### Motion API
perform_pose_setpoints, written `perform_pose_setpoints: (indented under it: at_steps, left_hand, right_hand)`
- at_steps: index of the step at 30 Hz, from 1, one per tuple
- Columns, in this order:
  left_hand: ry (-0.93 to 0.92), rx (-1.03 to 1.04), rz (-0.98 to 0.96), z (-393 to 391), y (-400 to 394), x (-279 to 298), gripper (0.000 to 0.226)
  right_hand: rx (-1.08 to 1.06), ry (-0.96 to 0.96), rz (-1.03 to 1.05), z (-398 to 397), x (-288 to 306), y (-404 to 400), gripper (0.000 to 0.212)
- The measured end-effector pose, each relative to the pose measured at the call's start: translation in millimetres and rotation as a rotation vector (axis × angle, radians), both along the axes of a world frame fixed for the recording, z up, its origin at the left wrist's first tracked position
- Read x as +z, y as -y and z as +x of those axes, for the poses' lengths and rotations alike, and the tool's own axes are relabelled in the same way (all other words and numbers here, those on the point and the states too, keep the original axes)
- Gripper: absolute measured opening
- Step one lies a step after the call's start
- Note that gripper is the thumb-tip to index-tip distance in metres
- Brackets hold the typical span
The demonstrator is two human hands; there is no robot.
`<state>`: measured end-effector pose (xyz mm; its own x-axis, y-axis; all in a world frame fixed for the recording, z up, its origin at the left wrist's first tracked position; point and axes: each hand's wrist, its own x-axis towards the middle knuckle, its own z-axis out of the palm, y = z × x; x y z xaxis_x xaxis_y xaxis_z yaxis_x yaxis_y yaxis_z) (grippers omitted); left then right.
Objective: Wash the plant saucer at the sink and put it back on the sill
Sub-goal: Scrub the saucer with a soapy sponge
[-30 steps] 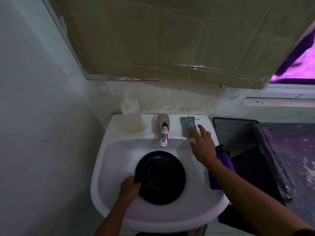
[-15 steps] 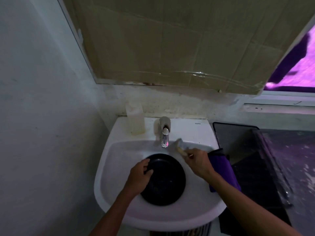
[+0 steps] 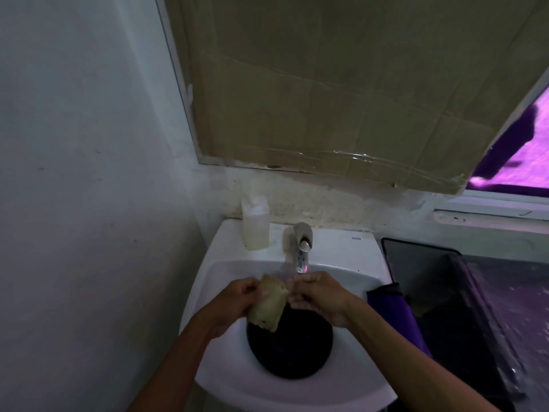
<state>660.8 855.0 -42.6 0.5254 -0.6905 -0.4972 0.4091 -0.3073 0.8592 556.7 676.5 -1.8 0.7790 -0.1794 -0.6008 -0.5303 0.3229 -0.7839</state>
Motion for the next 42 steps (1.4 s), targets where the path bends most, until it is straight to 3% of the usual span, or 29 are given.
perform_pose_setpoints:
  at_steps: [5, 10, 13, 17, 26, 35, 42]
  left_hand:
    - [-0.055, 0.34, -0.053, 20.3, 6.0, 24.4, 0.015]
    - [-0.173, 0.677, -0.265, 34.4, 22.1, 49.5, 0.024]
    - [-0.207, 0.825, -0.321, 40.3, 37.9, 63.4, 0.02]
    - [-0.201, 0.91, -0.355, 48.0, 53.7, 77.6, 0.008]
    - [-0.226, 0.931, -0.392, 53.3, 72.1, 87.1, 0.026]
    - [-0.288, 0.97, -0.488, 52.7, 75.4, 73.5, 0.026]
    - [-0.31, 0.984, -0.511, 50.6, 77.5, 73.8, 0.025]
  right_hand:
    - [-0.003, 0.132, -0.424, 60.2, 43.3, 11.4, 0.017]
    - [0.03, 0.27, -0.684, 135.7, 83.2, 17.4, 0.053]
    - [0.161, 0.248, -0.593, 166.8, 90.7, 15.4, 0.056]
    - [0.336, 0.05, -0.567, 180.9, 73.0, 15.7, 0.063]
    - [0.301, -0.009, -0.424, 188.1, 48.6, 16.4, 0.076]
    - [0.244, 0.103, -0.484, 191.4, 37.1, 26.7, 0.055]
    - [0.227, 0.123, -0.478, 188.8, 37.9, 24.7, 0.058]
